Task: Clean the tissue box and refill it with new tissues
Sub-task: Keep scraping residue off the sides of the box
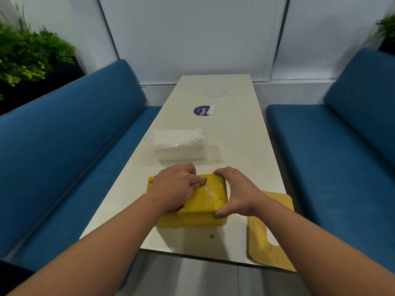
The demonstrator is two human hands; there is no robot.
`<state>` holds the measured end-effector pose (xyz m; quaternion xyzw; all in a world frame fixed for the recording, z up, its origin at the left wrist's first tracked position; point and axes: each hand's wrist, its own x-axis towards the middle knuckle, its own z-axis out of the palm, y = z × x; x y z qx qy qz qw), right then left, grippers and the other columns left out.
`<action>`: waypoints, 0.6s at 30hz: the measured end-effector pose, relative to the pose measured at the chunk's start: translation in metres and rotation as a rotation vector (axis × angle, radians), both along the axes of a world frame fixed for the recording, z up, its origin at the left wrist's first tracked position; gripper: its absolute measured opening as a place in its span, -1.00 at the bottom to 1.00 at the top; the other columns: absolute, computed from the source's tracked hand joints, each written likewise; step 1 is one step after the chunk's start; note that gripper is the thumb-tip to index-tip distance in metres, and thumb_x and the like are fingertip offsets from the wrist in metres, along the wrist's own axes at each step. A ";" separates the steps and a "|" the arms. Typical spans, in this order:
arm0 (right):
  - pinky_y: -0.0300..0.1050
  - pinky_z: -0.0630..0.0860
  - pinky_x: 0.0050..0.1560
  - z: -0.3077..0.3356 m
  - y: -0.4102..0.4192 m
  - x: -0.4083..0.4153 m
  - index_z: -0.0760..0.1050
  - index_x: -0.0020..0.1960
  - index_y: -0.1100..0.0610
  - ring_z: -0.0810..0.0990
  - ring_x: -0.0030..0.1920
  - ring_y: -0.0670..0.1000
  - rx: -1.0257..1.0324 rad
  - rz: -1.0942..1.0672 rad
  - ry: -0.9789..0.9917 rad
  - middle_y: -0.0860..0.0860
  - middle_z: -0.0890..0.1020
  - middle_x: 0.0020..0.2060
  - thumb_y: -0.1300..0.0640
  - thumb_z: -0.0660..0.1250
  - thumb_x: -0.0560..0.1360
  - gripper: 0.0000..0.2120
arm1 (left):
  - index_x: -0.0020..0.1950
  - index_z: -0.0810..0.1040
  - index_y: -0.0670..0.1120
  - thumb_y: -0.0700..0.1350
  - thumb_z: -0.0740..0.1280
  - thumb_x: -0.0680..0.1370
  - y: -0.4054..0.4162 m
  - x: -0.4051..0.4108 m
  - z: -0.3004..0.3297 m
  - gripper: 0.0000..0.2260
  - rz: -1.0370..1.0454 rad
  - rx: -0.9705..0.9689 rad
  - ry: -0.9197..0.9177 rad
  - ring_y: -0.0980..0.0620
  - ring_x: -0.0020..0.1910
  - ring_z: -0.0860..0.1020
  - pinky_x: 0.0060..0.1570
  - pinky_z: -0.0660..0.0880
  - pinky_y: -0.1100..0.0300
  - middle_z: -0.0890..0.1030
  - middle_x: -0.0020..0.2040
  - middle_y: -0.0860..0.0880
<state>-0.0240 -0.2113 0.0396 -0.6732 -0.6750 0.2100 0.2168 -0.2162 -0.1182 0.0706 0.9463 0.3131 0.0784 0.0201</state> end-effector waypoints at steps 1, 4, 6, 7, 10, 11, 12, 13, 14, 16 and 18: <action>-0.26 0.28 0.19 0.000 0.000 0.000 0.20 0.47 -0.02 0.29 0.28 -0.09 0.001 0.002 -0.001 -0.10 0.33 0.32 -0.17 0.65 0.10 0.06 | 0.25 0.57 0.21 0.17 0.06 0.62 -0.006 -0.004 -0.004 -0.65 -0.029 0.010 -0.004 0.05 0.04 0.49 -0.05 0.46 0.12 0.51 0.06 0.14; -0.27 0.26 0.17 0.000 0.000 0.000 0.20 0.47 -0.02 0.25 0.23 -0.15 0.000 0.008 0.001 -0.10 0.32 0.33 -0.15 0.65 0.12 0.06 | 0.10 0.66 0.17 0.16 0.05 0.57 -0.024 -0.017 -0.011 -0.61 -0.203 0.042 -0.037 0.02 -0.14 0.53 -0.25 0.51 0.11 0.56 -0.07 0.11; -0.27 0.26 0.17 -0.001 0.001 0.000 0.19 0.47 -0.02 0.25 0.23 -0.15 0.001 0.005 -0.001 -0.10 0.32 0.33 -0.15 0.65 0.12 0.06 | 0.04 0.68 0.16 0.11 0.11 0.56 -0.024 -0.019 -0.014 -0.66 -0.264 0.102 -0.032 0.01 -0.22 0.54 -0.33 0.50 0.14 0.57 -0.13 0.09; -0.27 0.27 0.16 -0.001 0.001 0.000 0.19 0.47 -0.02 0.26 0.23 -0.14 -0.002 0.004 -0.006 -0.10 0.33 0.32 -0.16 0.65 0.12 0.06 | 0.07 0.67 0.17 0.10 0.12 0.57 -0.022 -0.016 -0.011 -0.67 -0.246 0.119 -0.025 0.01 -0.20 0.55 -0.30 0.50 0.13 0.57 -0.11 0.09; -0.25 0.29 0.15 -0.001 0.001 0.001 0.19 0.47 -0.03 0.26 0.20 -0.14 -0.004 0.002 -0.018 -0.10 0.33 0.31 -0.18 0.64 0.11 0.06 | 0.27 0.55 0.22 0.10 0.08 0.65 -0.012 0.000 -0.002 -0.69 -0.013 0.058 -0.013 0.02 0.04 0.49 -0.05 0.45 0.12 0.52 0.08 0.10; -0.24 0.29 0.14 -0.001 0.001 0.001 0.19 0.46 -0.03 0.26 0.19 -0.14 -0.003 0.004 -0.016 -0.10 0.33 0.30 -0.18 0.65 0.11 0.05 | 0.30 0.52 0.21 0.10 0.07 0.66 -0.011 0.003 -0.002 -0.68 0.030 0.061 -0.024 0.03 0.08 0.48 -0.01 0.43 0.11 0.50 0.11 0.10; -0.24 0.30 0.14 -0.001 0.000 0.001 0.20 0.46 -0.03 0.26 0.19 -0.14 -0.002 0.006 -0.015 -0.10 0.33 0.29 -0.17 0.65 0.11 0.05 | 0.31 0.52 0.20 0.09 0.07 0.66 -0.013 0.005 -0.003 -0.68 0.036 0.069 -0.027 0.02 0.08 0.47 0.00 0.43 0.11 0.50 0.12 0.09; -0.24 0.30 0.13 -0.001 0.001 0.001 0.20 0.46 -0.03 0.25 0.19 -0.14 -0.004 0.009 -0.015 -0.11 0.33 0.29 -0.16 0.65 0.11 0.05 | 0.30 0.53 0.19 0.08 0.08 0.66 -0.018 0.004 -0.005 -0.69 0.008 0.075 -0.020 0.02 0.05 0.48 -0.02 0.44 0.10 0.51 0.10 0.08; -0.24 0.30 0.13 -0.002 0.001 0.001 0.19 0.46 -0.02 0.25 0.19 -0.14 -0.007 0.011 -0.015 -0.11 0.33 0.29 -0.16 0.65 0.11 0.05 | 0.27 0.56 0.19 0.06 0.13 0.65 -0.023 0.000 -0.007 -0.71 -0.064 0.096 -0.017 0.01 -0.01 0.50 -0.09 0.45 0.12 0.53 0.05 0.07; -0.26 0.29 0.14 -0.002 0.000 0.000 0.19 0.46 -0.02 0.26 0.20 -0.14 -0.004 0.012 -0.013 -0.12 0.32 0.28 -0.14 0.65 0.11 0.05 | 0.10 0.66 0.18 0.03 0.21 0.58 -0.033 -0.011 -0.010 -0.76 -0.233 0.104 -0.028 0.02 -0.20 0.54 -0.31 0.44 0.20 0.55 -0.12 0.07; -0.26 0.29 0.15 -0.002 0.001 0.000 0.20 0.46 -0.01 0.27 0.21 -0.13 0.003 0.008 -0.010 -0.12 0.33 0.28 -0.14 0.65 0.11 0.05 | 0.01 0.68 0.16 0.04 0.19 0.54 -0.031 -0.014 -0.011 -0.74 -0.308 0.117 -0.006 0.02 -0.28 0.53 -0.39 0.46 0.20 0.55 -0.18 0.06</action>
